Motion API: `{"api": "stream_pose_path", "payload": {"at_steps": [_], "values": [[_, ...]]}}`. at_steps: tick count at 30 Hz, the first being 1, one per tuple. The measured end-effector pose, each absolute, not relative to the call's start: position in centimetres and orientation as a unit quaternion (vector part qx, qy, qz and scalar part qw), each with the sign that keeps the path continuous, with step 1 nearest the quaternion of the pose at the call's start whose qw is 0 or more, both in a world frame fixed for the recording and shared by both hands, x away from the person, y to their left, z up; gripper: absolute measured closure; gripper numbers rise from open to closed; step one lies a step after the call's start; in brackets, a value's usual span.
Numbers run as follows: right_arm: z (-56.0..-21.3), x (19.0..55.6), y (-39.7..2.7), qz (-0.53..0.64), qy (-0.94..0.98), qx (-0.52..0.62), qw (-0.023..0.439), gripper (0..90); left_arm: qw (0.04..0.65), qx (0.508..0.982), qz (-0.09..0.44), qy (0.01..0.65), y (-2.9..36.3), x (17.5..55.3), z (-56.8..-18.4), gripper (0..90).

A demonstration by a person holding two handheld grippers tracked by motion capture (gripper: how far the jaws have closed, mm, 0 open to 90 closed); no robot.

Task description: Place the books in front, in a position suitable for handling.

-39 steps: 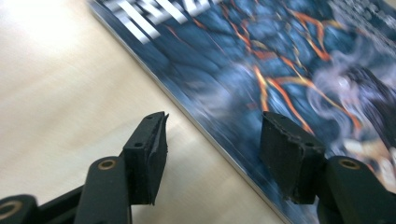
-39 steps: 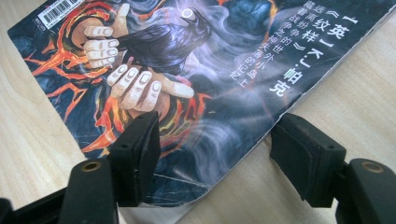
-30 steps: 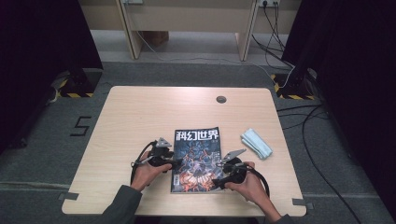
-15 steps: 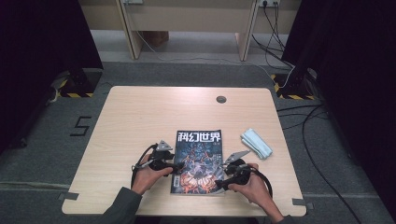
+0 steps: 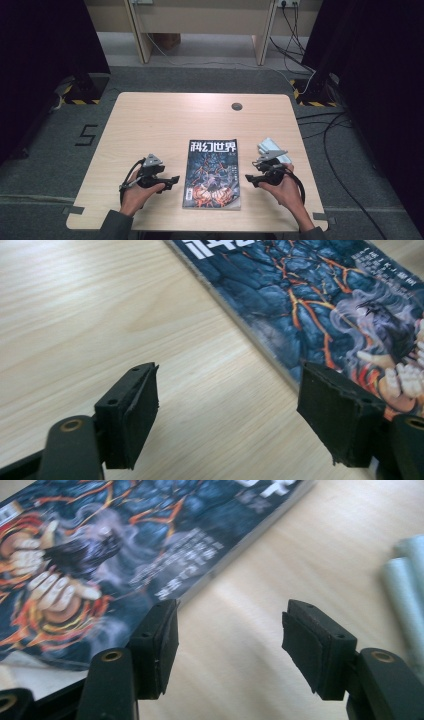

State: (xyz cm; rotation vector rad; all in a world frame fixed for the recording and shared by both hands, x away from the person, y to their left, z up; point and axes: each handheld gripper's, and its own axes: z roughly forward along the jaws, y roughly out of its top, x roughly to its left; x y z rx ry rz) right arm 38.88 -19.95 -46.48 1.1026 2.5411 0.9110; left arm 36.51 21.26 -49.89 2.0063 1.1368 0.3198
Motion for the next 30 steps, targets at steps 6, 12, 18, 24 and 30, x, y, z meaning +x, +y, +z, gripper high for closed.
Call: {"api": "stream_pose_path", "payload": {"at_steps": [6, 12, 18, 24, 30], "values": [[-45.7, 39.8, -21.7, 0.317, 0.853, 0.391, 0.138, 39.6, 0.375, 0.797, 0.127, 0.457, 22.3, 36.3, -50.6, 24.0], [-44.9, 41.1, -23.8, 0.323, 0.835, 0.418, 0.158, 39.7, 0.348, 0.807, 0.134, 0.458, 22.3, 36.6, -51.1, 21.8], [-44.8, 42.3, -25.7, 0.317, 0.821, 0.443, 0.172, 39.8, 0.327, 0.821, 0.153, 0.442, 21.7, 36.6, -51.2, 18.1], [-45.3, 44.0, -27.1, 0.312, 0.81, 0.463, 0.178, 39.9, 0.323, 0.823, 0.155, 0.442, 21.4, 36.5, -51.3, 14.7], [-45.5, 45.3, -27.9, 0.303, 0.805, 0.476, 0.182, 40.2, 0.322, 0.822, 0.154, 0.444, 21.3, 36.5, -51.3, 13.9]]}}
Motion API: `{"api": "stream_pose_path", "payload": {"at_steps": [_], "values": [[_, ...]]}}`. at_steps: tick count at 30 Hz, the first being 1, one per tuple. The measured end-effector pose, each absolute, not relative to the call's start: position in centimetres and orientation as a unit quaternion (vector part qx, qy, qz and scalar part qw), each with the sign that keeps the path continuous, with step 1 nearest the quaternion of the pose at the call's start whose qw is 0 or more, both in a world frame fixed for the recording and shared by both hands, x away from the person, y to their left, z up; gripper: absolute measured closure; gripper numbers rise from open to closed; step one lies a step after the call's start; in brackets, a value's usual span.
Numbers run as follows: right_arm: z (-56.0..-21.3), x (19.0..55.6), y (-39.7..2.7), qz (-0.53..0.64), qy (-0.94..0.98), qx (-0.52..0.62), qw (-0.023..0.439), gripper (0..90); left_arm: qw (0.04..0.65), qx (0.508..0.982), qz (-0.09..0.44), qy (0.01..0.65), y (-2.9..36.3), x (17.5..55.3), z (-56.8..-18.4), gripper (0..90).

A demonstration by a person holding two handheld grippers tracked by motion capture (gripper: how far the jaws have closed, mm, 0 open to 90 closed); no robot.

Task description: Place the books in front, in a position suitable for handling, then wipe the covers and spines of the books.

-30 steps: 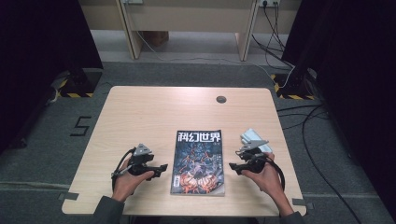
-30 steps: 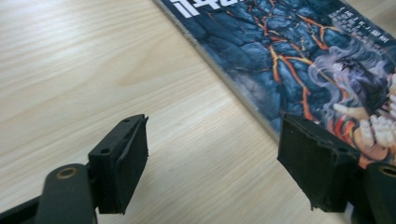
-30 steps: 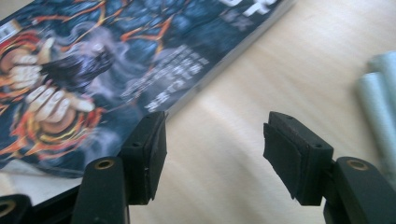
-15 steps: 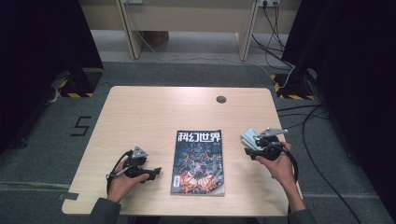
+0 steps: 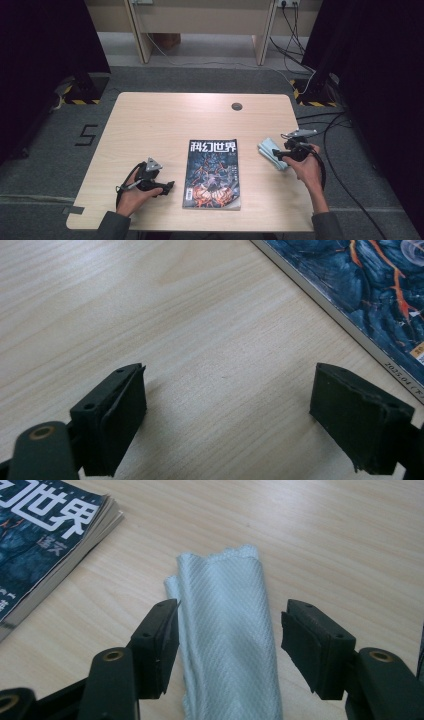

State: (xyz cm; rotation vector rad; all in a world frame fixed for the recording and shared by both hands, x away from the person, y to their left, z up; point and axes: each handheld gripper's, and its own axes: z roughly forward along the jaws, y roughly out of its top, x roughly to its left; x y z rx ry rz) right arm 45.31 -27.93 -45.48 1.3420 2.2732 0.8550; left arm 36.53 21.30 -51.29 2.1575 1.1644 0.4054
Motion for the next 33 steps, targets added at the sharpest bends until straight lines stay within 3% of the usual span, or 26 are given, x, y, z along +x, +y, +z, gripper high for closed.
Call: {"api": "stream_pose_path", "payload": {"at_steps": [33], "values": [[-48.6, 47.2, -28.5, 0.273, 0.808, 0.502, 0.142, 40.5, 0.318, 0.823, 0.154, 0.445, 21.2, 36.5, -51.2, 13.6]]}}
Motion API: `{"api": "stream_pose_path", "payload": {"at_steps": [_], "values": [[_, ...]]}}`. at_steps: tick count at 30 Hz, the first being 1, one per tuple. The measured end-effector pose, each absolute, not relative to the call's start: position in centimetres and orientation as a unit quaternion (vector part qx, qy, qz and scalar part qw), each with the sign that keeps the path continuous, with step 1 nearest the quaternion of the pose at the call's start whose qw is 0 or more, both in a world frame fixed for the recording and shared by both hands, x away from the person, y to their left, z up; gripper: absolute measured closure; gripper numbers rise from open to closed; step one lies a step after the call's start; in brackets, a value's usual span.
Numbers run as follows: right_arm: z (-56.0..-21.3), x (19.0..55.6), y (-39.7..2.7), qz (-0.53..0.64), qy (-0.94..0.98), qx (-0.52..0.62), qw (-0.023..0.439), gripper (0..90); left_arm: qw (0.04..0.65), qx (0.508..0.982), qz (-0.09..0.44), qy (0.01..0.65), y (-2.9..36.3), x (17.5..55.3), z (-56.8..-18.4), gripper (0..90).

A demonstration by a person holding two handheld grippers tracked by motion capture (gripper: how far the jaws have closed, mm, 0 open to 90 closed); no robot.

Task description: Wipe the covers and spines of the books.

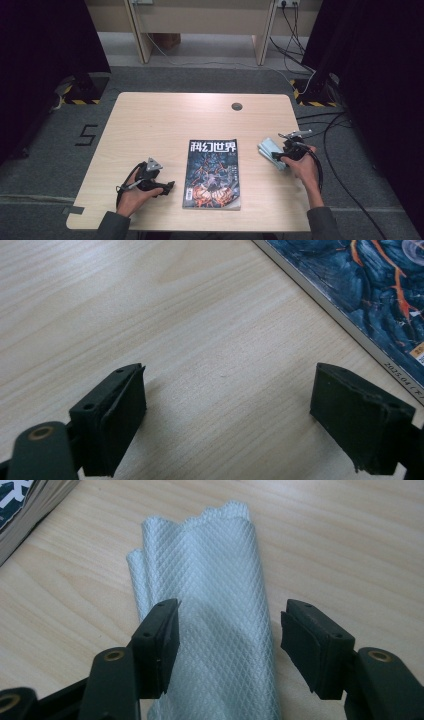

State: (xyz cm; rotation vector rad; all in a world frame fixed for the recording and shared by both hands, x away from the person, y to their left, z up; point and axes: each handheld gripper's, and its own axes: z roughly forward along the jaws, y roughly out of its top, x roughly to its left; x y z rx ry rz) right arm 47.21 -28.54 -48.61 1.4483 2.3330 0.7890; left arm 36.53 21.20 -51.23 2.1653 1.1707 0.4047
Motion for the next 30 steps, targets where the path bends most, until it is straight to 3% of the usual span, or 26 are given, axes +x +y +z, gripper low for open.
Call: {"api": "stream_pose_path", "payload": {"at_steps": [6, 10, 12, 14, 17, 30], "values": [[-49.2, 47.3, -28.9, 0.283, 0.801, 0.511, 0.128, 42.2, 0.316, 0.826, 0.149, 0.443, 21.2, 36.5, -51.1, 13.9], [-49.2, 47.2, -28.9, 0.289, 0.802, 0.508, 0.121, 49.3, 0.351, 0.81, 0.12, 0.455, 21.1, 36.4, -50.9, 17.2], [-49.1, 47.1, -28.8, 0.292, 0.807, 0.5, 0.122, 56.2, 0.363, 0.806, 0.116, 0.453, 20.7, 36.2, -50.7, 19.7], [-49.1, 47.0, -28.7, 0.298, 0.809, 0.493, 0.119, 69.0, 0.366, 0.811, 0.117, 0.441, 20.1, 36.0, -50.6, 18.7], [-49.0, 46.9, -28.5, 0.303, 0.811, 0.487, 0.117, 78.2, 0.367, 0.817, 0.112, 0.43, 19.3, 35.6, -50.7, 18.7], [-45.1, 45.6, -24.0, 0.348, 0.817, 0.437, 0.142, 79.9, 0.378, 0.828, 0.097, 0.401, 16.1, 35.6, -51.0, 24.4]]}}
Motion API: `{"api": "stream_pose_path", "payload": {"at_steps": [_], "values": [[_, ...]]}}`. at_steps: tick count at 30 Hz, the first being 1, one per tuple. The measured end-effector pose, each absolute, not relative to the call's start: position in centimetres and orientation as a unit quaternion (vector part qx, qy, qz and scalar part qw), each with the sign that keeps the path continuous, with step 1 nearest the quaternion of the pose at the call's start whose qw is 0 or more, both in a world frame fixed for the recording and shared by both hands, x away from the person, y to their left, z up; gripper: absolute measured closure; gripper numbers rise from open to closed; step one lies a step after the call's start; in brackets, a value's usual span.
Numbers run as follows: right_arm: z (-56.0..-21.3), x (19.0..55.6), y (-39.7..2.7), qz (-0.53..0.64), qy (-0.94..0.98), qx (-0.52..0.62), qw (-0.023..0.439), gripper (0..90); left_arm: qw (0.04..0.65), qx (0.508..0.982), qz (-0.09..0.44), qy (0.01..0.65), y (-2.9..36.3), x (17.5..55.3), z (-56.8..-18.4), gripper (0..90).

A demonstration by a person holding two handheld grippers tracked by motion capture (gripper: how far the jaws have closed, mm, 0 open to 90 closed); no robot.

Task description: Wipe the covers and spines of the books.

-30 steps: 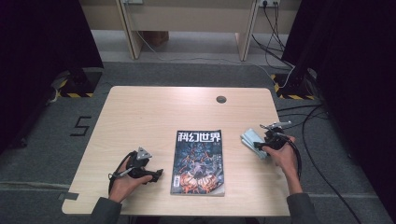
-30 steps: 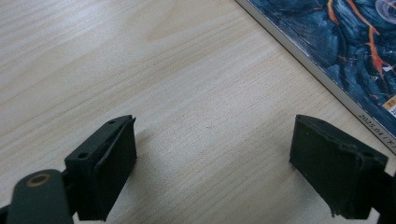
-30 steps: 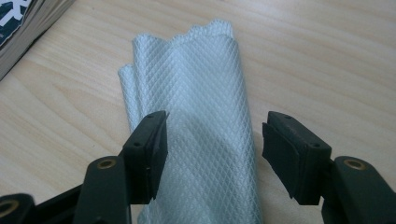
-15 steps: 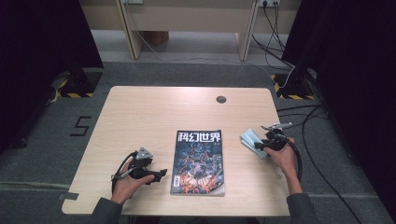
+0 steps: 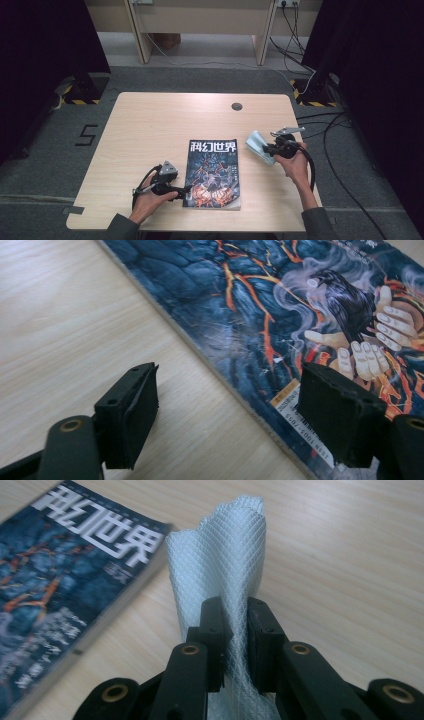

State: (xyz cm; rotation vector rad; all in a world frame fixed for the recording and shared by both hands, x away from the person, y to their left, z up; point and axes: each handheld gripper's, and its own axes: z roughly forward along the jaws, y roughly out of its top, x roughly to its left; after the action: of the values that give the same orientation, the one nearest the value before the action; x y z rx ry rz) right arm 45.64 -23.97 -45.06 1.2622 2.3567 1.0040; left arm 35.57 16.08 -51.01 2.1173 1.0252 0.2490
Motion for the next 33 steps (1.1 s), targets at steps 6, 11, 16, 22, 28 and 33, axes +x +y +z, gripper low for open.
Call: {"api": "stream_pose_path", "payload": {"at_steps": [6, 11, 16, 22, 28, 33], "values": [[-44.0, 45.2, -21.1, 0.367, 0.824, 0.409, 0.138, 79.9, 0.383, 0.835, 0.087, 0.386, 15.3, 35.3, -51.0, 29.2], [-44.4, 45.5, -18.4, 0.366, 0.835, 0.39, 0.128, 79.7, 0.384, 0.835, 0.086, 0.385, 14.9, 34.8, -51.0, 35.3], [-45.4, 45.8, -15.8, 0.35, 0.851, 0.373, 0.122, 79.5, 0.381, 0.839, 0.087, 0.379, 14.5, 33.7, -50.9, 35.7], [-46.8, 46.4, -14.6, 0.333, 0.859, 0.371, 0.119, 79.3, 0.375, 0.847, 0.089, 0.366, 13.3, 32.1, -50.7, 36.5], [-48.0, 46.7, -14.6, 0.293, 0.866, 0.38, 0.142, 79.0, 0.375, 0.848, 0.1, 0.362, 12.9, 31.5, -50.7, 38.8], [-48.2, 47.1, -15.3, 0.281, 0.863, 0.386, 0.163, 78.9, 0.378, 0.849, 0.091, 0.357, 13.1, 31.6, -50.7, 37.8]]}}
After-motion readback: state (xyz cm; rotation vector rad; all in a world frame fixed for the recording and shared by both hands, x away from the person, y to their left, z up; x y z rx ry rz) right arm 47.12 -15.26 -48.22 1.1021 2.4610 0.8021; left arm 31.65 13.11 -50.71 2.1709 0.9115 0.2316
